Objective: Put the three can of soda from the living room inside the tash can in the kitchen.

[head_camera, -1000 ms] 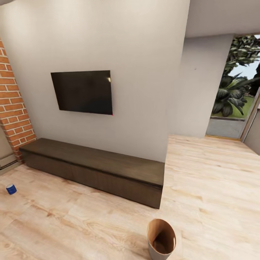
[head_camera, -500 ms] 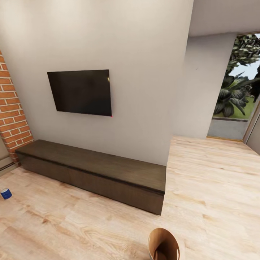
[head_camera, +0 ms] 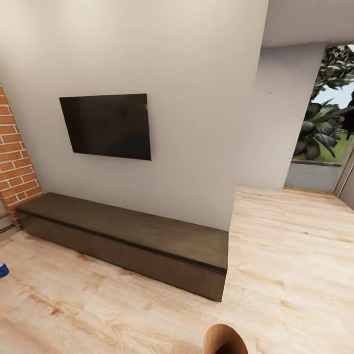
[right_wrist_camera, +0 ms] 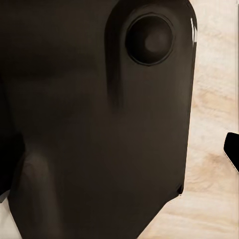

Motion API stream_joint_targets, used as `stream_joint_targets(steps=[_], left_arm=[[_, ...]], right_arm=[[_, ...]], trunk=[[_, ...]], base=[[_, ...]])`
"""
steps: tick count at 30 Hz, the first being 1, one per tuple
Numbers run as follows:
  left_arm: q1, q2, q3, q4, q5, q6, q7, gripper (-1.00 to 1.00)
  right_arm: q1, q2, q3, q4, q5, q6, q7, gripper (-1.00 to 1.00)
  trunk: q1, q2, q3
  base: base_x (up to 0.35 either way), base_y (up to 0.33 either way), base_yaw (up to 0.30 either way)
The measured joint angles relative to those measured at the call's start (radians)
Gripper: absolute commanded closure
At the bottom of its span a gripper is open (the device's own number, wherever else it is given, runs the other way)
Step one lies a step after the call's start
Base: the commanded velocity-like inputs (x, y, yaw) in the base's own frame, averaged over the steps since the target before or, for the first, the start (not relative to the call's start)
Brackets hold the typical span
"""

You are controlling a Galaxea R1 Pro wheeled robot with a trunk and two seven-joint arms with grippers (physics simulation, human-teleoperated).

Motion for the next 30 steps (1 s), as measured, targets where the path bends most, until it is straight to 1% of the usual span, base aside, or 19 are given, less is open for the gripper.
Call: stream_joint_targets(steps=[6,30], left_arm=[[0.000,0.000,0.000,0.000,0.000,0.000,0.000,-1.00],[0.000,-0.001,0.002,0.000,0.002,0.000,0.000,-1.00]], right_arm=[[0.000,0.000,-0.001,0.000,0.000,0.000,0.000,-1.00],[0.000,-0.001,0.000,0.000,0.000,-0.006,0.003,-1.00]], trunk=[[0.000,0.000,0.000],[0.000,0.000,0.000]], base=[[0.050,0.000,0.000],[0.001,0.000,0.000]])
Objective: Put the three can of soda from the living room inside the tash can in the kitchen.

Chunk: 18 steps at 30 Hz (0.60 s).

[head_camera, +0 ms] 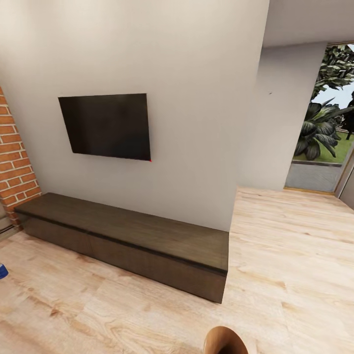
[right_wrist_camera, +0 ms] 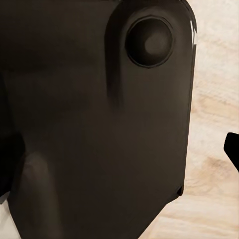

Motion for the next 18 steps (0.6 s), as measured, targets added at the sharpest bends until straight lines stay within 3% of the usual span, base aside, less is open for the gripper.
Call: stream_joint_targets(steps=[18], left_arm=[[0.000,0.005,0.004,0.008,0.008,0.000,0.000,-1.00]], right_arm=[[0.000,0.001,-0.004,0.000,-0.002,-0.003,-0.005,-1.00]], trunk=[[0.000,0.000,-0.002]], base=[[0.000,0.000,-0.016]])
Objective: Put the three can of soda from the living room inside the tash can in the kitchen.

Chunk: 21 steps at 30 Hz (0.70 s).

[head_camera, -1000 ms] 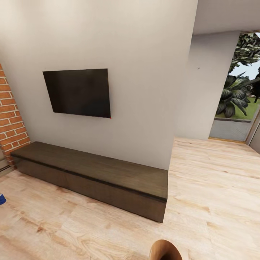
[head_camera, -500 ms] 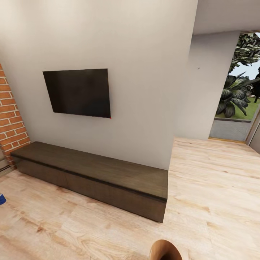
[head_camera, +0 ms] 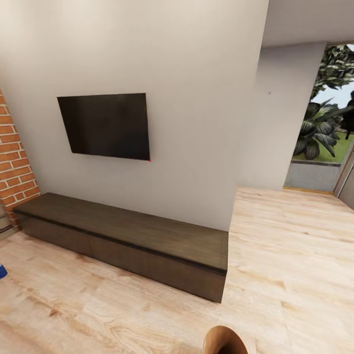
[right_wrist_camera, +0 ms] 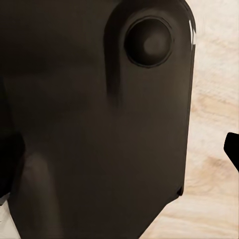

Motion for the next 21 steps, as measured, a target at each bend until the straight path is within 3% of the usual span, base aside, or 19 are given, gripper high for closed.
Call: stream_joint_targets(steps=[6,21], left_arm=[[0.000,0.000,0.002,0.001,0.000,0.000,0.000,-1.00],[0.000,-0.004,-0.006,0.000,-0.008,0.000,0.000,-1.00]], right_arm=[[0.000,-0.001,-0.024,0.000,0.000,-0.021,0.000,-1.00],[0.000,-0.001,-0.030,0.000,0.001,-0.025,0.001,-1.00]], trunk=[[0.000,0.000,-0.007],[0.000,0.000,-0.029]], base=[[0.000,0.000,-0.126],[0.000,0.000,-0.070]])
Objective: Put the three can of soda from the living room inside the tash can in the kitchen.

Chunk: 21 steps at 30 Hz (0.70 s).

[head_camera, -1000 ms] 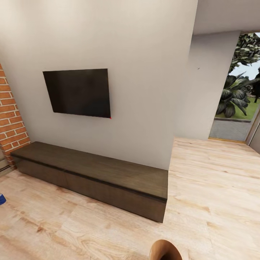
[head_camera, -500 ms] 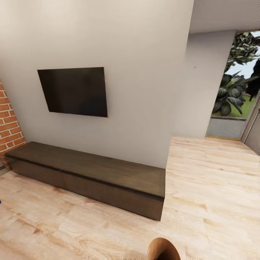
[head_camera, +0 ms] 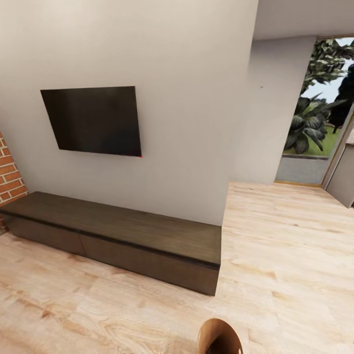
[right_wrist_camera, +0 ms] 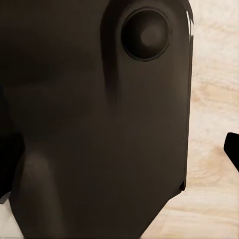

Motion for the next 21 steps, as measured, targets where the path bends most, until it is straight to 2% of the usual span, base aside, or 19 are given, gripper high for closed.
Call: stream_joint_targets(steps=[8,21], left_arm=[[0.000,0.000,0.000,0.000,0.000,0.000,0.000,-1.00],[0.000,0.001,0.001,-0.002,0.000,0.000,0.000,-1.00]], right_arm=[[0.000,0.000,0.000,0.000,0.000,0.001,0.000,-1.00],[0.000,0.001,0.000,0.000,-0.001,0.002,0.000,-1.00]], trunk=[[0.000,0.000,-0.010],[0.000,0.000,-0.013]], base=[[0.000,0.000,-0.005],[0.000,0.000,0.000]])
